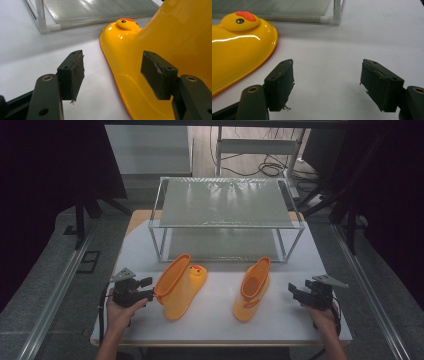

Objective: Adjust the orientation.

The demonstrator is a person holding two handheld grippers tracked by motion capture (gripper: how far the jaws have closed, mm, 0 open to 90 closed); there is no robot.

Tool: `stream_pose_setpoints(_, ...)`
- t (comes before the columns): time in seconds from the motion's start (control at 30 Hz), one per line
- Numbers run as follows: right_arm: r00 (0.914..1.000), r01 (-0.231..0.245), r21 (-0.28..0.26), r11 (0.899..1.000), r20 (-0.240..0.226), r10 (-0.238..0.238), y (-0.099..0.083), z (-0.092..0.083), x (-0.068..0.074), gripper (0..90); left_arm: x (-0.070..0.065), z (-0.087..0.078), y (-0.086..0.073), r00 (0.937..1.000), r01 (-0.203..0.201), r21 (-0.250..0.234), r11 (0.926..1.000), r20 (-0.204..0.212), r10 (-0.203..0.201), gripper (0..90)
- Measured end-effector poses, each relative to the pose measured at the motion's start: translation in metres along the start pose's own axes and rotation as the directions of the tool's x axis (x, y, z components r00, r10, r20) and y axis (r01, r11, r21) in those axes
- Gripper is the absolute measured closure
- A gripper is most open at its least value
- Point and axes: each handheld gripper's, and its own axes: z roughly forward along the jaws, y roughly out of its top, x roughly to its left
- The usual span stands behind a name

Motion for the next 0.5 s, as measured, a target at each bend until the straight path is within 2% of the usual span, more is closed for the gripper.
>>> stream_pose_setpoints(0.07,1.0,-0.002,0.009,1.0,-0.003,0.002,-0.0011,0.0013,-0.0006,27.2,0.0019,0.0009,-0.0003,1.0,-0.002,0.011,0.9999,-0.002,0.002,36.6)
stream_pose_setpoints(0.23,1.0,-0.01,-0.008,1.0,0.002,0.01,-0.0019,-0.0008,-0.001,27.9,0.002,0.0068,-0.0032,0.9999,-0.008,0.041,0.9991,-0.011,0.009,42.8)
stream_pose_setpoints(0.27,1.0,-0.01,-0.006,1.0,-0.001,0.01,-0.0019,-0.0006,-0.0012,27.9,0.0008,0.0085,-0.0037,0.9997,-0.019,0.046,0.9988,-0.016,0.019,44.8)
stream_pose_setpoints(0.4,0.9999,-0.01,-0.002,1.0,-0.003,0.01,-0.0018,-0.0002,-0.0015,28.0,0.0004,0.0088,-0.0038,0.9997,-0.021,0.047,0.9987,-0.01,0.022,50.8)
stream_pose_setpoints(0.43,0.9999,-0.01,0.001,1.0,-0.002,0.01,-0.0017,-0.0003,-0.0016,28.1,0.0007,0.0076,-0.0037,0.9997,-0.023,0.045,0.9987,-0.008,0.023,55.4)
stream_pose_setpoints(0.5,0.9999,-0.011,0.0,1.0,-0.002,0.011,-0.0018,-0.0004,-0.0018,28.2,0.0012,0.0058,-0.0035,0.9997,-0.02,0.038,0.9991,-0.01,0.02,58.7)
